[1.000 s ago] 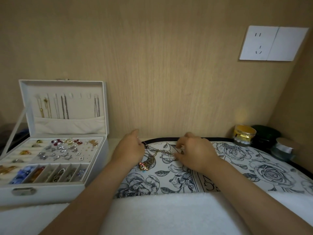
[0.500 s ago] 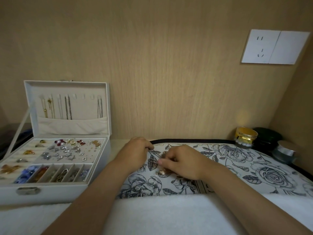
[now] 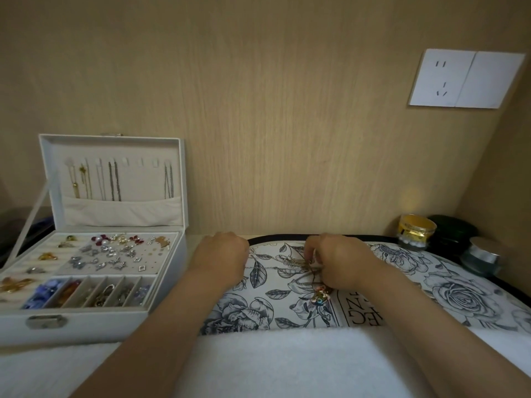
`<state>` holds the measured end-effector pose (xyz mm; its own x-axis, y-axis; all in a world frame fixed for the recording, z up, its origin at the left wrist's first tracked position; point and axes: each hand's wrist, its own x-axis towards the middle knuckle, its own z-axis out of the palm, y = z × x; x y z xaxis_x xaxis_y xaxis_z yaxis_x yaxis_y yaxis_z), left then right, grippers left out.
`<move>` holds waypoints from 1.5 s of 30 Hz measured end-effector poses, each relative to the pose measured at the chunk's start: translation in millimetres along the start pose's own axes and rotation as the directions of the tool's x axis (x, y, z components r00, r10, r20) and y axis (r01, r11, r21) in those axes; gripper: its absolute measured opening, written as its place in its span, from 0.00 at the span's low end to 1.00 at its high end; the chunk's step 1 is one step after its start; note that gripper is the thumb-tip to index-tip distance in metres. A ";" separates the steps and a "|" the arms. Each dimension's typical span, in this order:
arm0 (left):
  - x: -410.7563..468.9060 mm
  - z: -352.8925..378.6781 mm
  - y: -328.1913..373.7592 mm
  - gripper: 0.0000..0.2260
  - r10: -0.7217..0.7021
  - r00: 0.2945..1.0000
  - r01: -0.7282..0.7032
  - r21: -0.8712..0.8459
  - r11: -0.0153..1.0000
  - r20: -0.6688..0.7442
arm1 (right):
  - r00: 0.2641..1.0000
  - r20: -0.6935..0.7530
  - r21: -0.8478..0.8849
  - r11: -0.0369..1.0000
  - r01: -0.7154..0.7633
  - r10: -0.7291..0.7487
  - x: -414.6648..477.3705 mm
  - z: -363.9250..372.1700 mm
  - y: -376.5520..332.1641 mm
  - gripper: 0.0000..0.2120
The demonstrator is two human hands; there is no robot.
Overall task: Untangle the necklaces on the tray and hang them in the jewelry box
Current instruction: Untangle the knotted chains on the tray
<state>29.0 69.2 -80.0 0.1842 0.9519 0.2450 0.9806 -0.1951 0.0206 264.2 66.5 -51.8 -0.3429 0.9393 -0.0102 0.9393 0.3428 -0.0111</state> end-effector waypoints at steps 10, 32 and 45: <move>-2.4 8.5 29.8 0.06 0.223 0.967 -0.250 -0.301 0.920 -0.123 | 0.992 -0.074 0.157 0.983 -0.092 0.104 0.8 6.8 -7.1 0.11; -2.2 2.6 30.8 0.08 -0.303 0.927 0.075 -0.683 0.727 -0.221 | 0.974 0.186 0.973 -0.162 -0.165 0.129 9.9 4.2 -4.2 0.10; -3.2 -15.1 8.0 0.06 -0.315 0.934 0.346 0.214 0.914 -0.168 | 0.992 -0.016 0.728 0.681 -0.075 0.126 8.7 14.3 5.3 0.11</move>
<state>35.2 61.0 -66.0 -0.1478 0.9110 0.3850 0.9739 0.2018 -0.1036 266.1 76.3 -66.2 -0.2213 0.9752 0.0047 0.6604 0.1534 -0.7351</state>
